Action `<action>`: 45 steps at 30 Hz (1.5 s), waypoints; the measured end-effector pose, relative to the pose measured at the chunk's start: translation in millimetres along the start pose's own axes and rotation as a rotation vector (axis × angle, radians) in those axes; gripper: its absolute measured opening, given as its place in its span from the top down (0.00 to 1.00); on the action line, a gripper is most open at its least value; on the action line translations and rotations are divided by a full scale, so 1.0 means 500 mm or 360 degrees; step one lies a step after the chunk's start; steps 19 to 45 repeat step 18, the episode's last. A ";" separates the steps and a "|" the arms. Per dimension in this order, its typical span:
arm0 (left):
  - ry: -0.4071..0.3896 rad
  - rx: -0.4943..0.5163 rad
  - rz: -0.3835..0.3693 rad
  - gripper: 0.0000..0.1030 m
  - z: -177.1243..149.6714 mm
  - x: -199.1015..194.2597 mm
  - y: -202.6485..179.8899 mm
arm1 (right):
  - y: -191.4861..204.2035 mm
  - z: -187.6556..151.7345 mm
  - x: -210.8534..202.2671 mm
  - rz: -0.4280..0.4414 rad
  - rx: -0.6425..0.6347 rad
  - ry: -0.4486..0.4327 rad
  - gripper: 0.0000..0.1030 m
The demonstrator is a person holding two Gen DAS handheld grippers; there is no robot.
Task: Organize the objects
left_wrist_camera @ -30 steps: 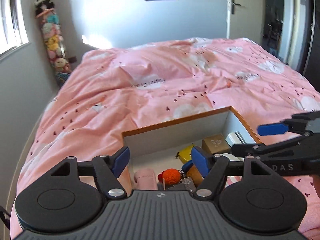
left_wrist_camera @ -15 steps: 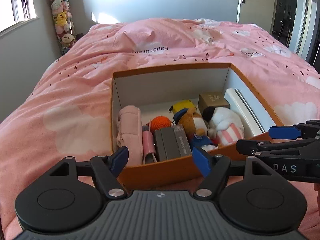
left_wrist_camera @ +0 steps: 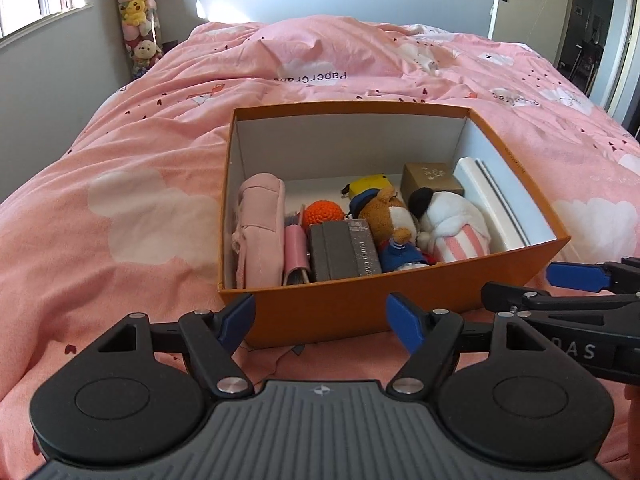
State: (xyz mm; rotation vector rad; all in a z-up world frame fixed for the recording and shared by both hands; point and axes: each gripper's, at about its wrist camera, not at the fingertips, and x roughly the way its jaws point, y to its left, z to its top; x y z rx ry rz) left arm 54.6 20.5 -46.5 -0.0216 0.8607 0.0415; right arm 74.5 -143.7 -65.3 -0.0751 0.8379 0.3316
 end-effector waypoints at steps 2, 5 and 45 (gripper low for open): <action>-0.0005 0.0008 0.0014 0.15 0.004 -0.002 -0.001 | 0.004 0.001 -0.002 -0.0003 -0.0009 -0.0005 0.33; -0.0034 0.0006 0.0011 0.16 0.005 -0.011 0.000 | 0.010 0.006 -0.003 -0.0003 -0.0047 -0.0004 0.33; -0.0048 0.0007 0.0023 0.18 0.001 -0.016 0.007 | 0.013 -0.001 -0.012 0.0001 -0.0049 -0.0038 0.32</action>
